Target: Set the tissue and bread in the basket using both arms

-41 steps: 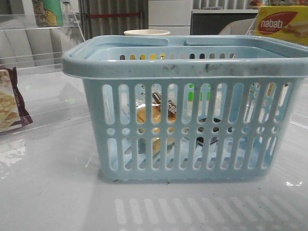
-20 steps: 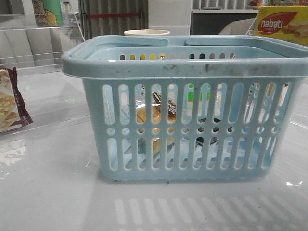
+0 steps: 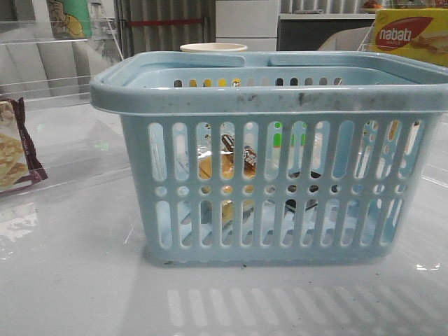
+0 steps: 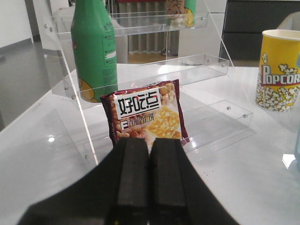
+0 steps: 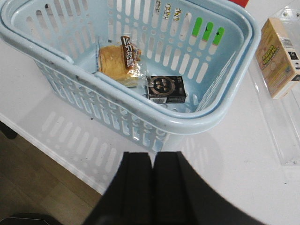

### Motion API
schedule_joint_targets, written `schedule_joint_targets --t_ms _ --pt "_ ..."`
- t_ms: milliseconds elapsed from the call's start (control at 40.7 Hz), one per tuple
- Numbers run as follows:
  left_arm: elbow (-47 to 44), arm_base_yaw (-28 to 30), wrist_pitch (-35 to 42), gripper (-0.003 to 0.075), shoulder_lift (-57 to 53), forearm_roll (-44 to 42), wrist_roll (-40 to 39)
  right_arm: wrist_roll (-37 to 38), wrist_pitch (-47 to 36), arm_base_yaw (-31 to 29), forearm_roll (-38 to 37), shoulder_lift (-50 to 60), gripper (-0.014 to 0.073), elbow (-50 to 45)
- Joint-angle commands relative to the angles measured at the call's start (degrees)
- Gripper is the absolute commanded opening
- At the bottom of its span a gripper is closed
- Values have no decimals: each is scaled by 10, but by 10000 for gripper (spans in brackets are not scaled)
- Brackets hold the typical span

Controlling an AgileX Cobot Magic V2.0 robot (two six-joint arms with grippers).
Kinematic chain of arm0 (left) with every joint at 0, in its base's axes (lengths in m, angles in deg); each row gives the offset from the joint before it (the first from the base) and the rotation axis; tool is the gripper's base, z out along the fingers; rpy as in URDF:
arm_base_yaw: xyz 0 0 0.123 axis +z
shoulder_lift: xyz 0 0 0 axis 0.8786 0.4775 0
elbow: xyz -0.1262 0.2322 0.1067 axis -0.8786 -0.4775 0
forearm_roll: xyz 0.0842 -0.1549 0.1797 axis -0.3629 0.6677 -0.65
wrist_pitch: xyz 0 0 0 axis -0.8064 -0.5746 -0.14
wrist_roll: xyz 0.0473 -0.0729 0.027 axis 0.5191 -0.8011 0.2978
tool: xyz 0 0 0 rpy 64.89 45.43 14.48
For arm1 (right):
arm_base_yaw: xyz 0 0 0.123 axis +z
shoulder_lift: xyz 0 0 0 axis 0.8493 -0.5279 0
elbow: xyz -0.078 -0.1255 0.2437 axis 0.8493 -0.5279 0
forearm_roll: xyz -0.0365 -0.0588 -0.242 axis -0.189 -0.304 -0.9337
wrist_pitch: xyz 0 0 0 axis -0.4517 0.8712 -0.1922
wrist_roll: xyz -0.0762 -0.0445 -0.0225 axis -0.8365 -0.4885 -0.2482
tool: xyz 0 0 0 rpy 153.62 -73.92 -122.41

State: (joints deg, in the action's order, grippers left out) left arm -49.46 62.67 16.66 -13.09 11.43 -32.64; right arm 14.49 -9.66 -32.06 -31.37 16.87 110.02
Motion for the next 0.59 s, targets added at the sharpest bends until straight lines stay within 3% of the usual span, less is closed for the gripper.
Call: schedule_joint_targets --t_ms 0,565 --pt "-8 3 100 91 -16 10 -7 -5 -39 1 -2 0 56 15" --pt "-6 -20 105 91 -25 -8 -7 -5 -39 1 -2 0 56 15"
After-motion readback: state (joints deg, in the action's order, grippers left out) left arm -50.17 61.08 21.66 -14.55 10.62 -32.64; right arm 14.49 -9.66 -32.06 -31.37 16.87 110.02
